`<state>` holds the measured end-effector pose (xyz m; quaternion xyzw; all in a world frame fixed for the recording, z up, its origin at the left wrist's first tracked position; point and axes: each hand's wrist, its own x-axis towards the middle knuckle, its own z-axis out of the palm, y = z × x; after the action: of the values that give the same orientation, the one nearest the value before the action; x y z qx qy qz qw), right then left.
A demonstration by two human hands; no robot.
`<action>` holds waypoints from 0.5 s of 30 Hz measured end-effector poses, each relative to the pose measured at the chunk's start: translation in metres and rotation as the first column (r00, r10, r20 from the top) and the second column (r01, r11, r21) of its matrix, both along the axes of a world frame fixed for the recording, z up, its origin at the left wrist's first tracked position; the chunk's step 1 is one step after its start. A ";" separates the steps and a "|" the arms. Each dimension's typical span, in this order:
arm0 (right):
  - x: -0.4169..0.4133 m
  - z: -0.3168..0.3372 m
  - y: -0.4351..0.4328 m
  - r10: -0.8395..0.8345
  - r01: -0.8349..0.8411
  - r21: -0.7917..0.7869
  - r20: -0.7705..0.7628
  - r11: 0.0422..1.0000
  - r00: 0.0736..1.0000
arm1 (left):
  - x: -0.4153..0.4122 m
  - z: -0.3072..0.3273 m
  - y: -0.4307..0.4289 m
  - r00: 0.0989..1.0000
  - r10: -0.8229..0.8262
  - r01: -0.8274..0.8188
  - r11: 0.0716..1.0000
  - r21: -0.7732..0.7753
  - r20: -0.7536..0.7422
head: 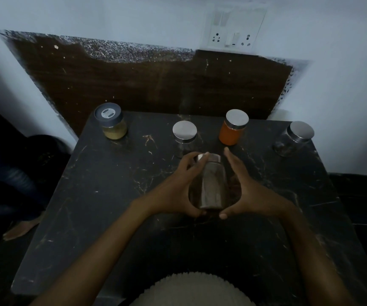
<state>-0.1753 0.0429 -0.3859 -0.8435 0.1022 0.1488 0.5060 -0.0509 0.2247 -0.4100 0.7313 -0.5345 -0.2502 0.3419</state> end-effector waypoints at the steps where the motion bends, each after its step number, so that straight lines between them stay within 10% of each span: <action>1: -0.001 0.002 -0.002 -0.001 0.001 0.026 -0.012 1.000 1.000 | 0.000 0.000 0.001 1.000 0.008 -0.008 1.000 -0.015 -0.015; 15: 0.005 -0.005 0.008 -0.009 0.012 -0.059 0.044 0.998 0.999 | -0.005 0.013 -0.004 0.992 -0.032 0.018 0.994 0.111 0.122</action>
<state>-0.1702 0.0510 -0.3912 -0.8605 0.0997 0.1244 0.4838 -0.0554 0.2208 -0.3973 0.7563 -0.5492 -0.2379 0.2642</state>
